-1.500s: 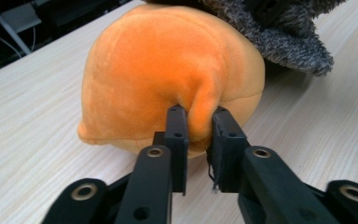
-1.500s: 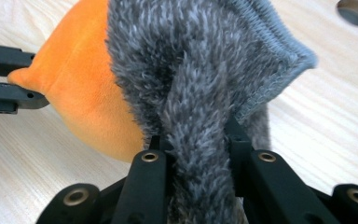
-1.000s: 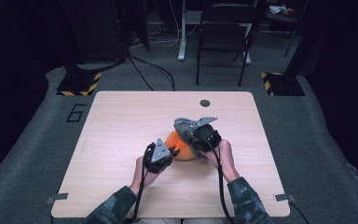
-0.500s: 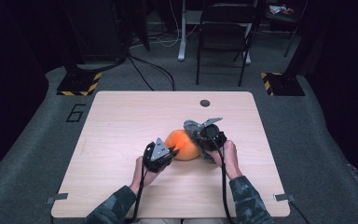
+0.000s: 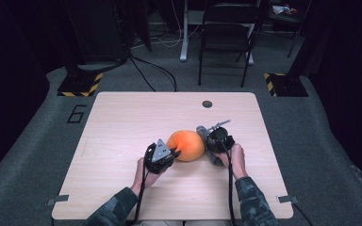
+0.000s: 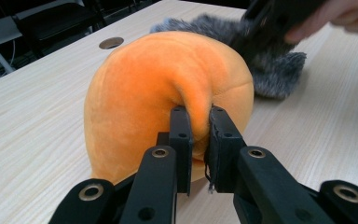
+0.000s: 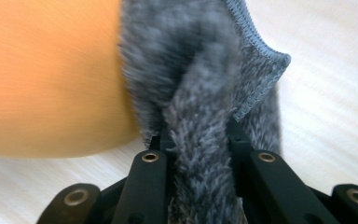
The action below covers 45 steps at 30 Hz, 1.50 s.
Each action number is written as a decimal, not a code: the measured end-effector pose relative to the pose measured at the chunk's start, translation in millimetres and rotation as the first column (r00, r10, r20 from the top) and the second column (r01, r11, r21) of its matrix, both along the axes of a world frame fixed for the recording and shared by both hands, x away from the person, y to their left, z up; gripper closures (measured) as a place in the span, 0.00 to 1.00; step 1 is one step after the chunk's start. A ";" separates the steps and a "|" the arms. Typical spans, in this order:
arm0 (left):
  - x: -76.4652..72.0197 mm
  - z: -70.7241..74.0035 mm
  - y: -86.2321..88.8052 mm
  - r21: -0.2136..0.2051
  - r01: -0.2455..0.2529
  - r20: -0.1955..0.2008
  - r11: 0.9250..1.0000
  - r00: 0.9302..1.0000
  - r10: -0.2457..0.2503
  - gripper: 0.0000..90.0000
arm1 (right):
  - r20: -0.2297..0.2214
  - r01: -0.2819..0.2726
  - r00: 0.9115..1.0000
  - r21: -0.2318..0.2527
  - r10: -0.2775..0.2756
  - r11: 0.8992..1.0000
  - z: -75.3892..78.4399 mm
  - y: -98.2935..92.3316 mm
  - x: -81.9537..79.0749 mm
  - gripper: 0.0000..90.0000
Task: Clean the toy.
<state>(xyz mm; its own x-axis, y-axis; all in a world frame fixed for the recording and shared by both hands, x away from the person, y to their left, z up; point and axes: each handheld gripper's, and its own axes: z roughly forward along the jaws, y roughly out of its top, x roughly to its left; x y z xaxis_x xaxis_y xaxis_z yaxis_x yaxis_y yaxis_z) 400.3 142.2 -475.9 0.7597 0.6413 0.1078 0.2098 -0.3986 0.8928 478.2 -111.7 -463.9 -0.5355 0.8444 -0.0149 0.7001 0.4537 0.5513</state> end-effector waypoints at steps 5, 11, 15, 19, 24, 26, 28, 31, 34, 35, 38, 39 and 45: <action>-0.8 0.3 -1.3 0.002 0.008 0.002 1.000 1.000 -0.008 0.91 | 0.093 -0.037 0.995 0.067 0.031 0.997 35.3 4.7 -11.7 0.84; -1.1 0.5 -1.2 0.003 0.008 0.000 1.000 1.000 -0.008 0.91 | 0.172 -0.170 0.972 0.062 0.157 0.983 61.4 41.1 -36.3 0.84; -0.5 -0.2 -0.2 0.005 0.005 -0.005 1.000 1.000 -0.005 0.91 | 0.186 -0.214 0.960 0.018 0.208 0.977 58.8 56.9 -43.0 0.84; -0.8 -0.3 -1.6 0.008 0.011 0.000 1.000 1.000 -0.011 0.91 | 0.177 -0.199 0.965 0.018 0.193 0.980 54.6 53.9 -40.1 0.84; -0.5 -0.7 -2.0 0.007 0.011 -0.003 1.000 1.000 -0.011 0.91 | 0.177 -0.179 0.968 0.000 0.176 0.984 49.2 45.9 -33.5 0.84; -0.3 -1.0 -2.0 0.009 0.010 -0.005 1.000 1.000 -0.010 0.90 | 0.156 -0.155 0.976 -0.009 0.154 0.988 44.9 41.9 -30.8 0.84; -0.3 -1.1 -1.9 0.008 0.012 -0.007 1.000 1.000 -0.012 0.90 | 0.142 -0.137 0.981 0.003 0.136 0.991 40.8 37.1 -26.8 0.84; -0.3 -1.2 -2.0 0.008 0.010 -0.011 1.000 1.000 -0.009 0.90 | 0.118 -0.111 0.987 0.006 0.110 0.994 34.8 30.4 -21.4 0.84; -0.3 -1.3 -2.1 0.009 0.010 -0.010 1.000 1.000 -0.010 0.90 | 0.097 -0.086 0.992 0.008 0.085 0.996 27.1 23.1 -15.8 0.84; -0.2 -1.3 -2.0 0.009 0.010 -0.011 1.000 1.000 -0.010 0.90 | 0.082 -0.071 0.994 0.008 0.070 0.997 24.9 21.0 -14.3 0.84; -0.3 -1.4 -2.1 0.009 0.009 -0.011 1.000 1.000 -0.009 0.90 | 0.066 -0.051 0.996 -0.012 0.052 0.999 15.2 14.9 -9.4 0.84; -0.2 -1.3 -2.0 0.011 0.009 -0.010 1.000 1.000 -0.009 0.90 | 0.056 -0.037 0.998 -0.009 0.038 0.999 10.7 13.5 -8.0 0.84; 0.3 -2.0 -1.8 0.008 0.009 -0.013 1.000 1.000 -0.009 0.90 | 0.016 -0.018 1.000 -0.010 0.018 1.000 -1.5 9.7 -3.5 0.84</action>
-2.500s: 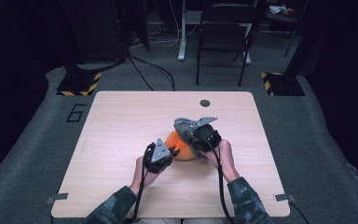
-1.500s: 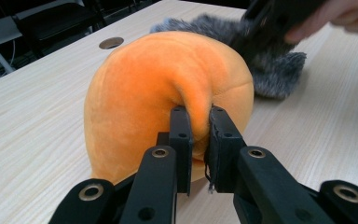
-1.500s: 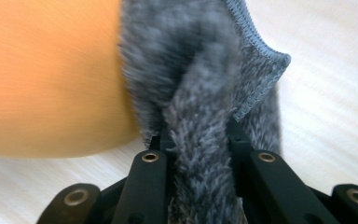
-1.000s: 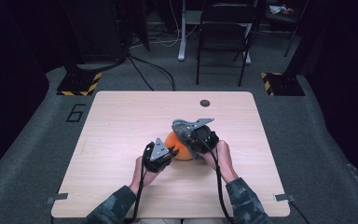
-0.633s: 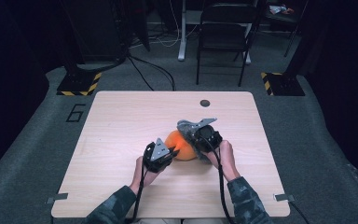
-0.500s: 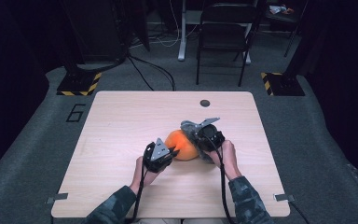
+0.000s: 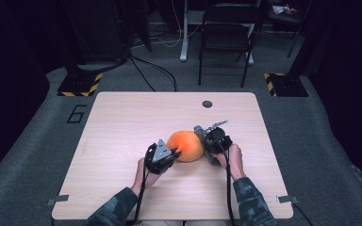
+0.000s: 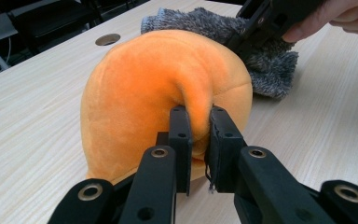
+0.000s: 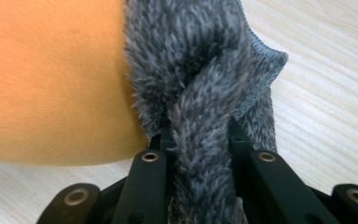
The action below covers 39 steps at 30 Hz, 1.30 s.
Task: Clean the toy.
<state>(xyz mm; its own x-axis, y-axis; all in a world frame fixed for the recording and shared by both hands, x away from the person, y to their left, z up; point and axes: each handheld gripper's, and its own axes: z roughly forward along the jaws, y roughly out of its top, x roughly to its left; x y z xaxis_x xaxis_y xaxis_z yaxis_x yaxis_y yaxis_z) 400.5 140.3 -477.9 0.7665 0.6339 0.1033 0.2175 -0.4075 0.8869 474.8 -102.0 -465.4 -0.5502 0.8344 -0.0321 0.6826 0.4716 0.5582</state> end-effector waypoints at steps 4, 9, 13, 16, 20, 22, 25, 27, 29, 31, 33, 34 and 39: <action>0.3 -0.4 0.2 0.000 -0.001 0.002 1.000 1.000 0.001 0.90 | -0.029 0.019 0.999 -0.022 -0.019 1.000 -11.4 0.7 1.1 0.84; 0.7 -0.2 1.4 -0.003 -0.005 0.000 1.000 1.000 0.005 0.90 | -0.059 0.019 0.998 -0.036 -0.021 0.999 -21.8 -0.2 4.4 0.84; 1.8 0.2 3.8 -0.004 -0.010 0.002 1.000 1.000 0.010 0.90 | -0.049 0.016 0.999 -0.030 -0.018 0.999 -11.1 -4.3 3.8 0.84; 2.1 0.1 4.5 -0.013 -0.014 -0.005 1.000 1.000 0.014 0.90 | -0.004 0.016 1.000 -0.004 -0.016 1.000 6.1 -7.5 1.1 0.84; 2.0 -0.2 3.9 -0.015 -0.015 -0.002 1.000 1.000 0.015 0.90 | 0.063 -0.014 0.998 0.055 0.011 0.998 32.9 -6.0 -6.8 0.84; 2.0 -0.1 3.9 -0.015 -0.016 -0.002 1.000 1.000 0.016 0.90 | 0.076 -0.040 0.997 0.086 0.034 0.995 46.1 -1.8 -12.7 0.84; 2.1 0.1 4.4 -0.013 -0.019 -0.003 1.000 1.000 0.019 0.90 | 0.085 -0.099 0.992 0.091 0.092 0.991 57.6 8.0 -20.2 0.84; 2.4 0.0 4.8 -0.011 -0.021 -0.004 1.000 1.000 0.021 0.90 | 0.056 -0.143 0.989 0.068 0.139 0.987 56.2 17.6 -23.0 0.84; 3.1 -1.0 5.0 -0.009 -0.030 -0.001 1.000 1.000 0.030 0.89 | 0.037 -0.153 0.988 0.040 0.152 0.987 47.6 25.6 -22.9 0.84; 3.7 -1.4 5.5 -0.008 -0.031 -0.003 0.999 1.000 0.031 0.88 | 0.042 -0.140 0.990 0.034 0.138 0.990 40.1 28.3 -21.2 0.84; 3.4 -1.1 5.0 -0.006 -0.032 0.000 0.999 0.999 0.032 0.85 | 0.047 -0.137 0.990 0.044 0.135 0.990 37.8 26.8 -20.0 0.84; 3.2 -0.9 4.9 -0.002 -0.032 0.003 0.999 0.999 0.032 0.83 | 0.058 -0.130 0.990 0.043 0.128 0.991 36.9 26.0 -19.6 0.84; 3.1 -1.5 2.9 0.042 -0.056 0.006 0.998 0.998 0.056 0.68 | 0.083 -0.108 0.991 0.047 0.104 0.993 34.6 22.4 -18.2 0.84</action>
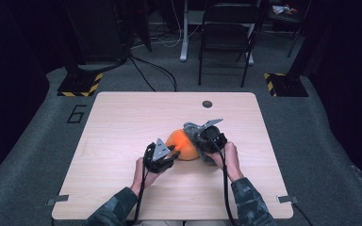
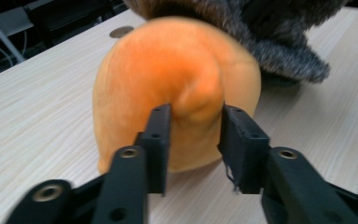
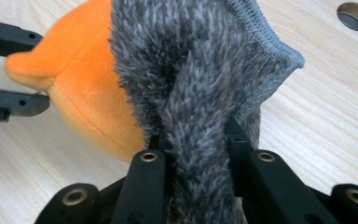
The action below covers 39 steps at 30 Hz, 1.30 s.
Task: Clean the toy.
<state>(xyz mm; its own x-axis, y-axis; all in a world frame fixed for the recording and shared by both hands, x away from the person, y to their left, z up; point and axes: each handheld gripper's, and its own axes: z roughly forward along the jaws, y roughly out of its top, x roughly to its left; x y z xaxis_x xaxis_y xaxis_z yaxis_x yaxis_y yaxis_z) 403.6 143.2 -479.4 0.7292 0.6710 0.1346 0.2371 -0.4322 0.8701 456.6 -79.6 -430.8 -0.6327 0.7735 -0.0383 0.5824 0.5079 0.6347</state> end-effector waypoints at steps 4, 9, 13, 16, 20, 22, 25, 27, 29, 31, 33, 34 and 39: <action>1.1 -4.0 -3.4 0.037 -0.019 0.010 0.999 1.000 0.019 0.59 | -0.004 -0.006 1.000 0.010 0.006 1.000 -0.9 -3.2 2.0 0.84; 4.0 -10.1 -2.7 0.014 -0.021 -0.002 1.000 1.000 0.021 0.77 | -0.002 -0.020 1.000 0.010 0.020 1.000 -2.4 -0.9 1.5 0.84; 3.8 -8.8 -1.5 -0.011 -0.025 -0.016 1.000 1.000 0.024 0.92 | -0.002 -0.020 1.000 0.017 0.020 1.000 -0.9 -1.8 1.1 0.84; 2.2 -3.6 -0.9 -0.037 -0.033 -0.021 0.999 0.999 0.032 0.93 | 0.010 -0.006 1.000 0.035 0.006 0.999 6.7 -3.8 -0.2 0.84; 1.9 5.5 2.0 -0.110 -0.046 -0.065 0.993 0.997 0.039 0.93 | 0.049 -0.008 0.999 0.075 0.004 0.997 24.2 -3.3 -7.6 0.84; 1.5 7.3 1.6 -0.125 -0.050 -0.085 0.991 0.996 0.039 0.93 | 0.063 -0.021 0.998 0.082 0.016 0.996 30.6 1.1 -12.5 0.84; 1.3 7.1 0.7 -0.125 -0.044 -0.098 0.991 0.995 0.031 0.93 | 0.090 -0.074 0.994 0.057 0.069 0.996 33.3 13.0 -18.8 0.84; 2.8 5.3 1.2 -0.130 -0.050 -0.105 0.990 0.994 0.037 0.93 | 0.091 -0.076 0.993 0.027 0.073 0.997 28.6 19.5 -20.3 0.84; 3.9 4.3 2.2 -0.134 -0.047 -0.121 0.990 0.992 0.030 0.93 | 0.089 -0.068 0.994 0.016 0.066 0.998 23.2 19.5 -17.6 0.84; 4.3 3.3 1.2 -0.132 -0.048 -0.109 0.990 0.993 0.033 0.93 | 0.078 -0.062 0.995 0.015 0.061 0.998 19.9 16.1 -14.4 0.84; 4.8 3.2 1.5 -0.128 -0.042 -0.111 0.991 0.993 0.027 0.93 | 0.060 -0.048 0.997 0.020 0.047 0.999 17.1 11.4 -11.0 0.84; 5.0 3.0 2.0 -0.134 -0.045 -0.115 0.990 0.993 0.029 0.93 | 0.059 -0.036 0.998 0.015 0.035 0.999 15.9 9.8 -9.8 0.84; 7.1 2.4 4.8 -0.135 -0.044 -0.115 0.990 0.993 0.028 0.93 | 0.016 0.017 1.000 -0.008 -0.017 1.000 3.0 -2.2 -0.6 0.84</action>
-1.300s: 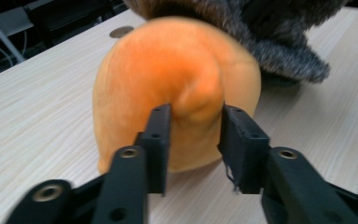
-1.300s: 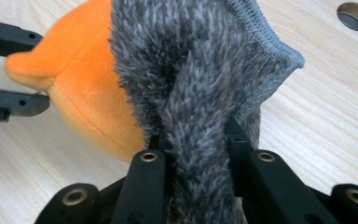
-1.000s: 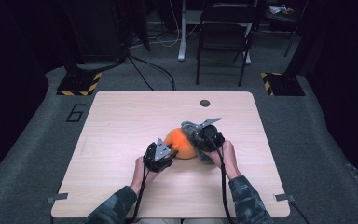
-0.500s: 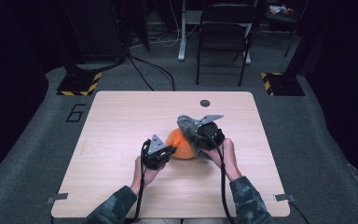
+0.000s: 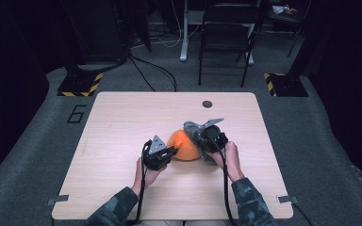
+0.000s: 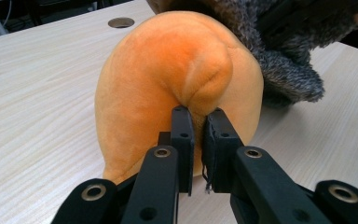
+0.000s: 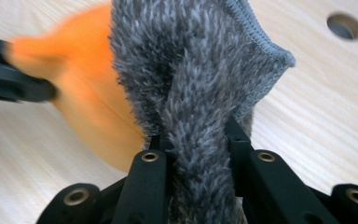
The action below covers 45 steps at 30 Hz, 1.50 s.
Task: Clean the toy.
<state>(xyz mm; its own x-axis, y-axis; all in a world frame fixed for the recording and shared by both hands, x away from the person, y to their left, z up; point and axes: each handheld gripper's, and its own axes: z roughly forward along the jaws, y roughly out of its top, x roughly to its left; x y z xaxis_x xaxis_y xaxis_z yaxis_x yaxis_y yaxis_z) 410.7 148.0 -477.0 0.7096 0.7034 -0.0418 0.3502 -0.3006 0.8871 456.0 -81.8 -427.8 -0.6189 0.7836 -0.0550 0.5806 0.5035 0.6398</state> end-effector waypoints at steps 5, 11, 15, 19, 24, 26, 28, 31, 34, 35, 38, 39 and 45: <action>1.4 -1.6 1.2 -0.009 -0.006 0.003 1.000 1.000 0.006 0.93 | -0.044 0.048 0.998 -0.016 -0.048 0.999 -17.0 -12.3 10.6 0.84; 2.2 -3.0 1.6 -0.018 -0.003 0.010 1.000 1.000 0.003 0.93 | -0.133 0.107 0.985 -0.053 -0.114 0.993 -46.9 -23.3 21.5 0.84; 2.8 -2.6 4.2 -0.023 0.000 0.012 1.000 1.000 0.000 0.93 | -0.120 0.105 0.987 -0.038 -0.109 0.994 -37.7 -25.4 21.3 0.84; 2.5 -2.8 3.5 -0.028 0.003 0.012 1.000 1.000 -0.002 0.93 | -0.051 0.078 0.996 0.019 -0.077 0.997 -6.4 -24.0 12.1 0.84; 1.1 -2.4 1.1 -0.028 0.010 0.017 1.000 1.000 -0.009 0.93 | 0.041 -0.012 0.999 0.065 0.010 0.998 25.3 -0.2 -9.0 0.84; 0.0 -2.9 0.7 -0.021 0.009 0.027 1.000 1.000 -0.008 0.93 | 0.069 -0.060 0.996 0.044 0.057 0.997 28.6 12.8 -16.2 0.84; -0.1 -2.9 0.6 -0.019 0.011 0.027 1.000 1.000 -0.010 0.93 | 0.079 -0.087 0.993 0.015 0.086 0.996 25.9 22.9 -19.5 0.84; 0.4 -3.5 0.9 -0.019 0.010 0.024 1.000 1.000 -0.010 0.93 | 0.058 -0.064 0.996 0.003 0.064 0.998 19.4 25.9 -19.4 0.84; 0.6 -3.3 0.7 -0.016 0.014 0.023 1.000 1.000 -0.014 0.93 | 0.059 -0.056 0.997 -0.003 0.056 0.998 16.0 18.4 -13.5 0.84; 0.9 -3.9 0.6 -0.020 0.011 0.025 1.000 1.000 -0.010 0.93 | 0.051 -0.052 0.997 -0.005 0.052 0.999 13.6 15.5 -11.1 0.84; 1.7 -3.9 2.0 -0.018 0.011 0.016 1.000 1.000 -0.011 0.93 | 0.012 -0.013 1.000 -0.008 0.013 1.000 4.7 6.9 -4.6 0.84; 1.9 -4.0 2.3 -0.018 0.011 0.016 1.000 1.000 -0.011 0.93 | 0.010 -0.011 1.000 -0.008 0.011 1.000 2.1 4.3 -2.2 0.84; 2.2 -4.4 2.3 -0.020 0.013 0.016 1.000 1.000 -0.013 0.93 | -0.057 0.050 0.997 -0.019 -0.051 0.999 -18.8 -12.1 11.2 0.84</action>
